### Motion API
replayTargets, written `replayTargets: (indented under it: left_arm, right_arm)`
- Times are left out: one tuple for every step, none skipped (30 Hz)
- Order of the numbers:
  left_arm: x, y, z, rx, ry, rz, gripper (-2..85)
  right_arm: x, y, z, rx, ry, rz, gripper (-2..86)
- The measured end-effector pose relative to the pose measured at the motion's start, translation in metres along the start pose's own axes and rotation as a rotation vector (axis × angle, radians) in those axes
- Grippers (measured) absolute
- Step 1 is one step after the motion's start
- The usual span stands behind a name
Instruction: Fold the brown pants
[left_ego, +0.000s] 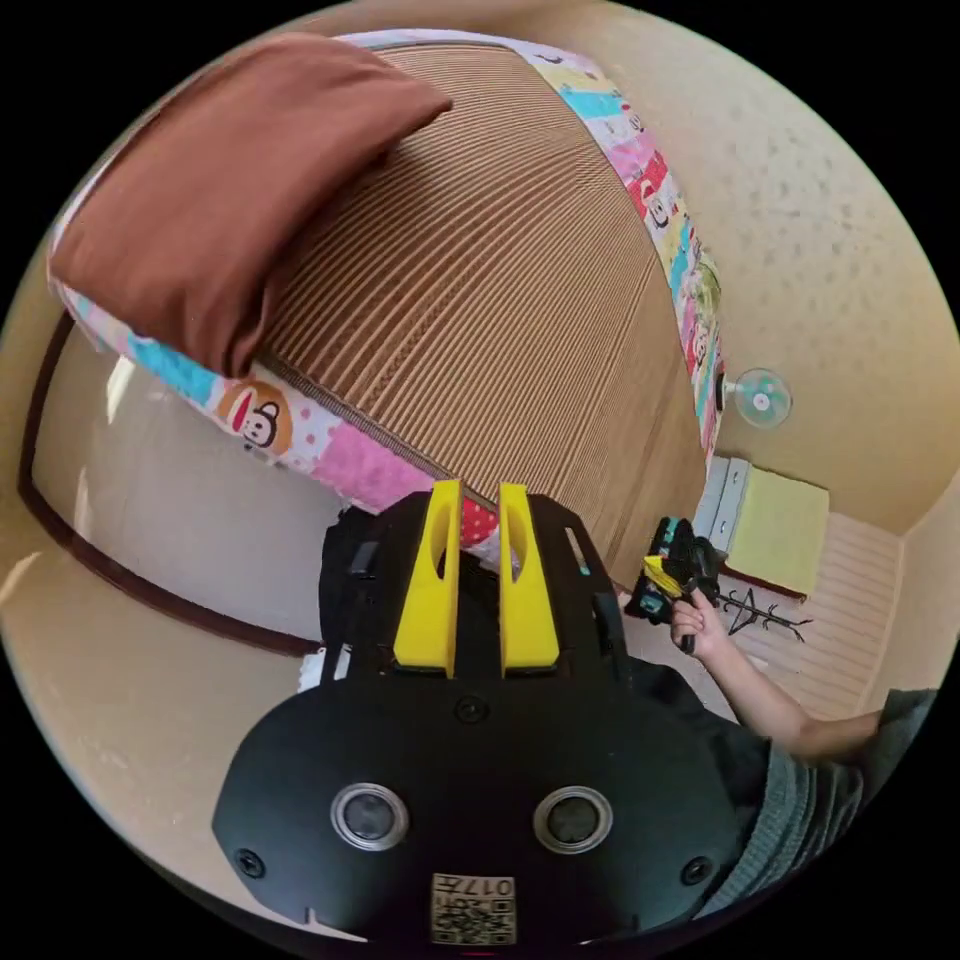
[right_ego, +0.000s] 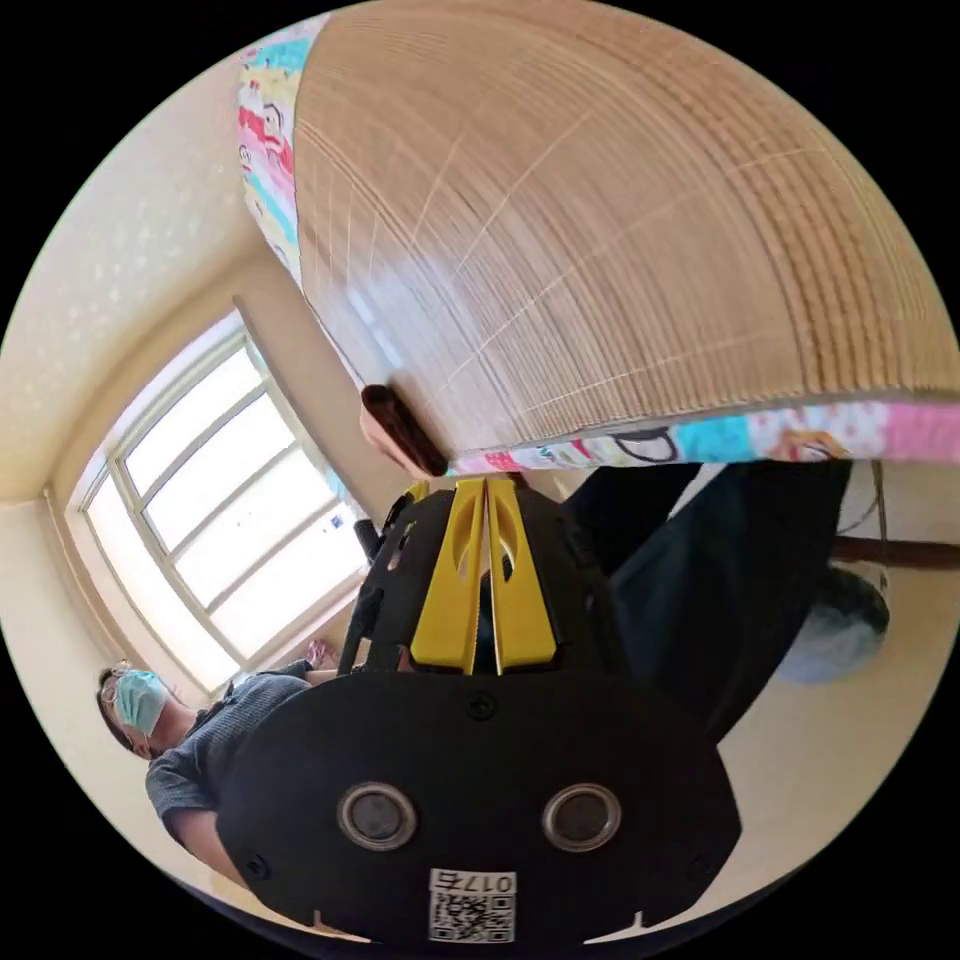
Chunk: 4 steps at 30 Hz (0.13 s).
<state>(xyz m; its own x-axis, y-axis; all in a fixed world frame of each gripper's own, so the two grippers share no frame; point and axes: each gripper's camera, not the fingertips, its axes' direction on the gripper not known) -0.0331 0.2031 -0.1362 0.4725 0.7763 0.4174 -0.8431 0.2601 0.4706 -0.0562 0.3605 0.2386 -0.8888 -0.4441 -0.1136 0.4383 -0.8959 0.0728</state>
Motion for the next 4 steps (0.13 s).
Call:
replayTargets:
  left_arm:
    - [0.011,-0.020,0.004,0.002,-0.043,0.084,6.5]
    - [0.022,-0.044,0.007,0.011,-0.061,0.175,6.5]
    - [0.028,-0.056,0.008,0.012,-0.064,0.220,6.5]
    - [0.039,-0.082,0.011,0.008,-0.072,0.301,6.5]
  right_arm:
    - [0.003,0.041,-0.023,0.114,0.029,0.010,0.3]
    - [0.004,0.063,-0.032,0.173,0.035,0.020,0.3]
    - [0.004,0.110,-0.047,0.289,0.024,0.044,0.3]
    - [0.001,0.160,-0.055,0.396,-0.010,0.045,0.3]
